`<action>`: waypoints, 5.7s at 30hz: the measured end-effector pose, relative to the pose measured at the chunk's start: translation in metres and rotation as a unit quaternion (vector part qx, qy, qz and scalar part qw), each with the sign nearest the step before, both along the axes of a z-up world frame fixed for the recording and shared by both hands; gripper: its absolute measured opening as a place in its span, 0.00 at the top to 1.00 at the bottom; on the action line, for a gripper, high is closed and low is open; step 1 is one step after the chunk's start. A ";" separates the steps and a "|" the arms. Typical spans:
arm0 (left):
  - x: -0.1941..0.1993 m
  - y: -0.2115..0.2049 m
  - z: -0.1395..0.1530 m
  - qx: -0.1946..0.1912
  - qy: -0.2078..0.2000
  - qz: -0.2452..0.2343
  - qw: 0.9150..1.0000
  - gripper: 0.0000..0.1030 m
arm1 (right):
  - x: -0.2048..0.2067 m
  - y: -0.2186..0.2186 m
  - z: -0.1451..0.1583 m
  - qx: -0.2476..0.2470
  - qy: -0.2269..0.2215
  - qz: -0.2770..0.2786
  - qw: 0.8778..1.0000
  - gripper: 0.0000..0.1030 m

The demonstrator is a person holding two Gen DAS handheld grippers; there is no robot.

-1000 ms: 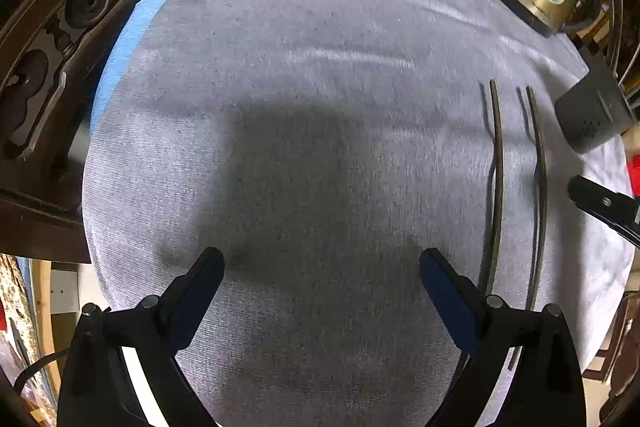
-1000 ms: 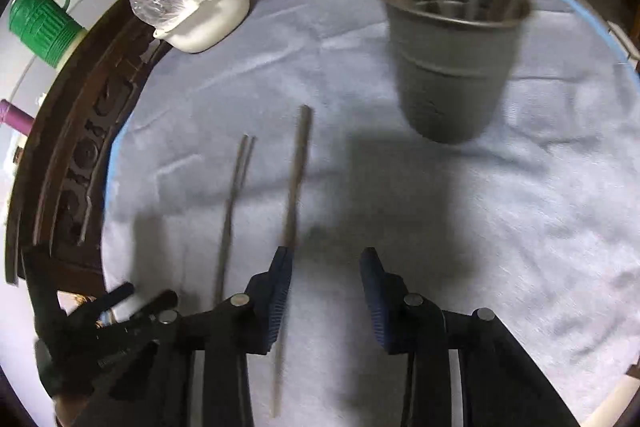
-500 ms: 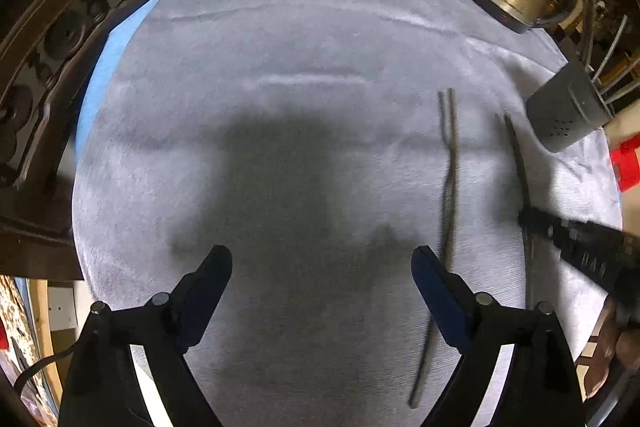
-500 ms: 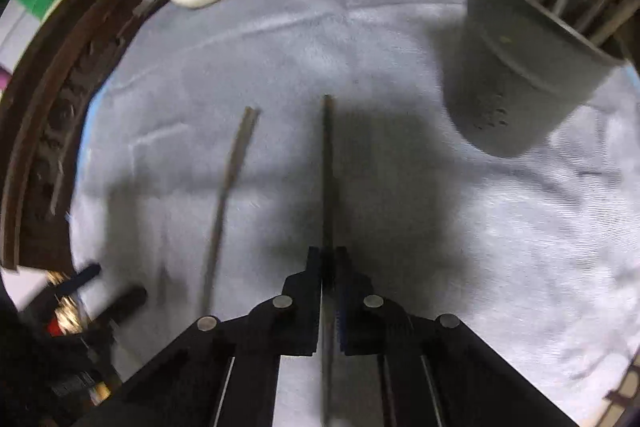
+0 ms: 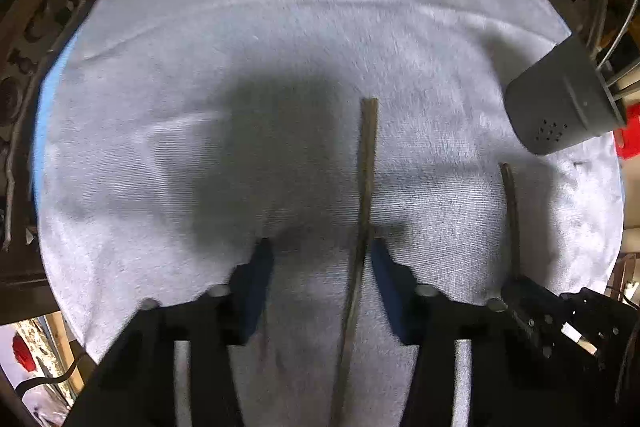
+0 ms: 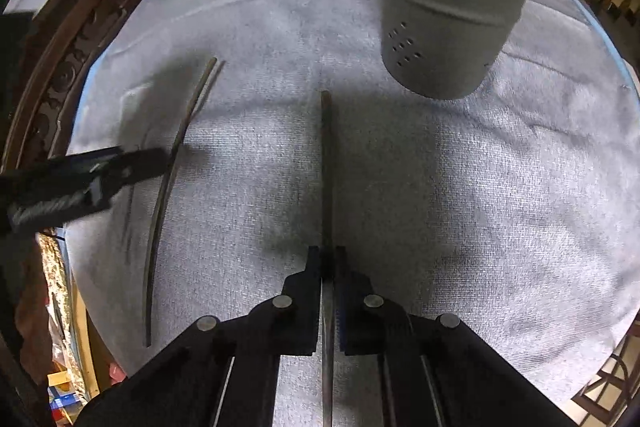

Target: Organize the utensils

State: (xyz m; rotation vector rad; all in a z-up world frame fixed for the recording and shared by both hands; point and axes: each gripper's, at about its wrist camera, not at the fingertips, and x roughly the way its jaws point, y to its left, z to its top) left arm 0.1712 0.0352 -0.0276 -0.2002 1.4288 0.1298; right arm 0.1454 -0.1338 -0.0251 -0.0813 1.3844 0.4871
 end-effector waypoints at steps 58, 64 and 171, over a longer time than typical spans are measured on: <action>-0.111 0.026 0.105 0.069 -0.410 0.133 0.900 0.95 | -0.057 -0.126 0.131 0.105 -0.387 -0.244 0.883 0.93; -0.141 0.032 0.095 0.063 -0.410 0.135 0.900 0.95 | -0.088 -0.128 0.136 0.101 -0.400 -0.225 0.883 0.93; -0.121 0.018 0.109 -0.035 -0.383 0.016 0.923 0.93 | 0.015 -0.124 0.028 -0.001 -0.008 0.013 1.000 0.94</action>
